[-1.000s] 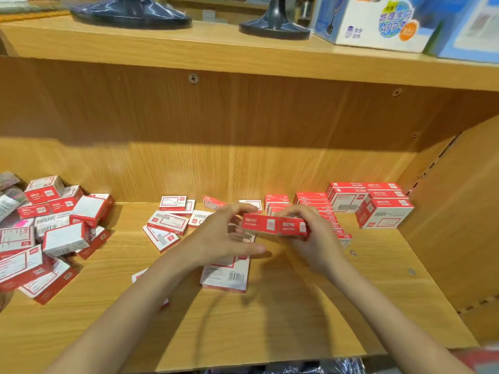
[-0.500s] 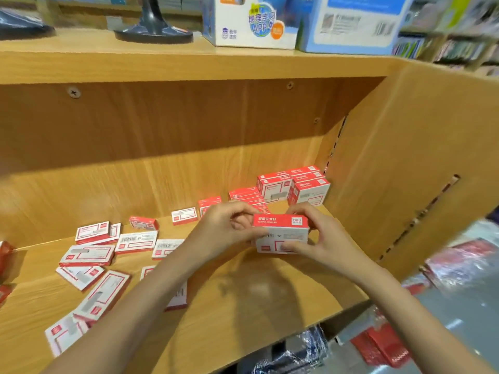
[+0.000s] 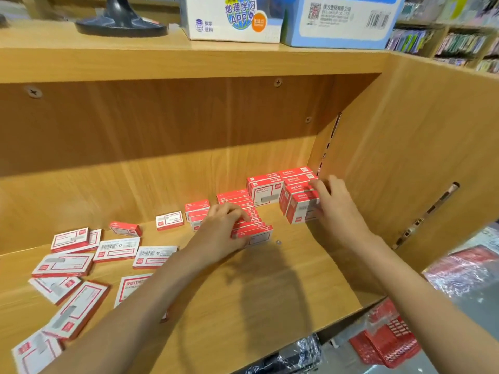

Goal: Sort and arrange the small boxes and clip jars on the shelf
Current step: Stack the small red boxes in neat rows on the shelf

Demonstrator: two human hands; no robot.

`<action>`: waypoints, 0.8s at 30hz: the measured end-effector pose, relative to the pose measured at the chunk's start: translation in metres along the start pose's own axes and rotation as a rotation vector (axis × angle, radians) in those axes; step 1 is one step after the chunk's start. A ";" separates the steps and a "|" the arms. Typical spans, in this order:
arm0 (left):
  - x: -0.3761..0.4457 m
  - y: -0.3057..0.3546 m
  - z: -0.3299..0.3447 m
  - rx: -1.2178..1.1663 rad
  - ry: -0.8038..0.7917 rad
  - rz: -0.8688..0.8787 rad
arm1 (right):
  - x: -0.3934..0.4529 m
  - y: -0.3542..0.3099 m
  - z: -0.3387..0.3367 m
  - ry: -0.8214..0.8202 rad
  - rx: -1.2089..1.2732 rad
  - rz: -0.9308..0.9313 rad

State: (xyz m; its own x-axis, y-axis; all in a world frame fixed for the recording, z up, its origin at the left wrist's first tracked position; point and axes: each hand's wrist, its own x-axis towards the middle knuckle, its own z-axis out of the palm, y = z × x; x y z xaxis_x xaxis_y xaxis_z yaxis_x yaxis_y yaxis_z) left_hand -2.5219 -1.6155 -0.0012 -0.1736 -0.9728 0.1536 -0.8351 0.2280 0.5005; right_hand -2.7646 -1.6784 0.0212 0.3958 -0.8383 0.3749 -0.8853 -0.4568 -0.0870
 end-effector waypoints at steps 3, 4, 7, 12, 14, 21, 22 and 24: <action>0.001 -0.001 0.004 0.006 0.022 -0.002 | 0.003 -0.008 0.016 -0.005 -0.229 -0.182; 0.001 -0.002 0.006 0.008 0.027 0.004 | 0.005 -0.007 0.021 -0.011 -0.248 -0.206; -0.001 -0.006 0.006 -0.019 0.030 0.032 | 0.007 -0.008 0.022 -0.020 -0.203 -0.174; -0.016 -0.014 -0.002 -0.059 0.133 -0.006 | 0.001 -0.044 0.007 0.075 0.088 -0.160; -0.028 -0.022 -0.010 -0.053 0.154 -0.059 | 0.001 -0.068 0.009 0.073 0.233 -0.185; -0.109 -0.068 -0.041 0.054 0.156 -0.294 | 0.004 -0.164 0.030 -0.190 0.636 -0.309; -0.121 -0.075 -0.043 0.093 0.161 -0.303 | 0.005 -0.175 0.036 -0.277 0.659 -0.332; -0.144 -0.086 -0.050 0.142 0.133 -0.318 | 0.008 -0.196 0.049 -0.428 0.627 -0.387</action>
State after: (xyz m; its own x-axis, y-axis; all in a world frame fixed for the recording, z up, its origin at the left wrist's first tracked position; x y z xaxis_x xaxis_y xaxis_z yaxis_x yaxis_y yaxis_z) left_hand -2.3989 -1.4933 -0.0240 0.1682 -0.9780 0.1233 -0.9021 -0.1023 0.4193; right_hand -2.5763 -1.6100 -0.0038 0.8128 -0.5715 0.1130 -0.4197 -0.7089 -0.5669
